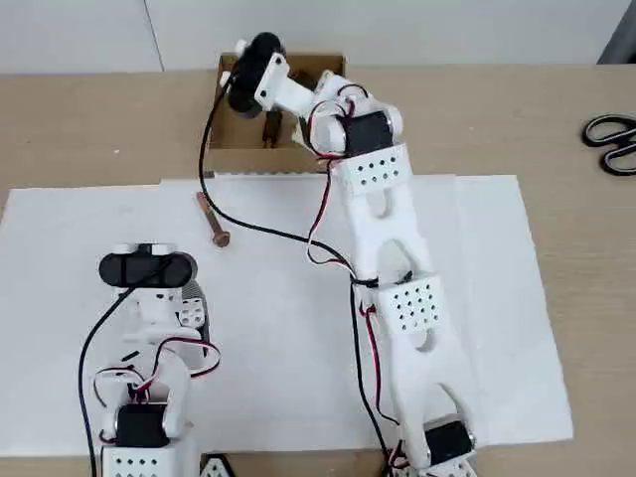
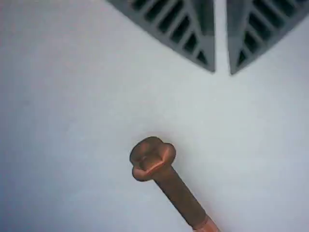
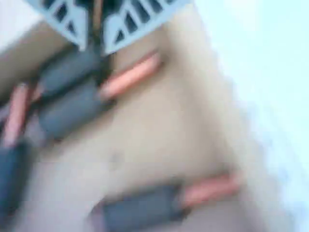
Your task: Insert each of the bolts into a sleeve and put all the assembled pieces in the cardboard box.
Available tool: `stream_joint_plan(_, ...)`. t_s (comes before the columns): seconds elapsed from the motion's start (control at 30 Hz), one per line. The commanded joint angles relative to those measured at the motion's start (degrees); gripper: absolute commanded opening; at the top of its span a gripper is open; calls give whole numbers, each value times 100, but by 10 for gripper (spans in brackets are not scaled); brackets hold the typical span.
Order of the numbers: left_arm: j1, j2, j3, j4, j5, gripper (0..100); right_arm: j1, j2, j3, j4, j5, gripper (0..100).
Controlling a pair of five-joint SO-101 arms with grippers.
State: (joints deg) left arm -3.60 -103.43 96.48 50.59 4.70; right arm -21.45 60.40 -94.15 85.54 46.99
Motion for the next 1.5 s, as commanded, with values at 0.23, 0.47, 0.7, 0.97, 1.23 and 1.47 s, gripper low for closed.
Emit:
stream_joint_plan(0.23, -35, -79, -22, -9, 0, 6, 382, -1437, 826, 1174, -1916, 3)
stream_joint_plan(0.47, -35, -79, -22, 0, 0, 6, 418, -3899, 3930, 1156, -2629, 4)
stream_joint_plan(0.7, -35, -79, -22, 9, 0, 6, 435, -6114, 7288, 1121, -3068, 4)
stream_joint_plan(0.97, -44, -79, -22, 18, 0, 6, 444, -6774, 9222, 1103, -3068, 4)
stream_joint_plan(1.23, -62, -79, -22, 18, 0, 6, 523, -6809, 9908, 1103, -2664, 28)
stream_joint_plan(1.47, -70, -79, -22, 18, 0, 6, 1349, -6580, 10013, 1059, -1354, 179)
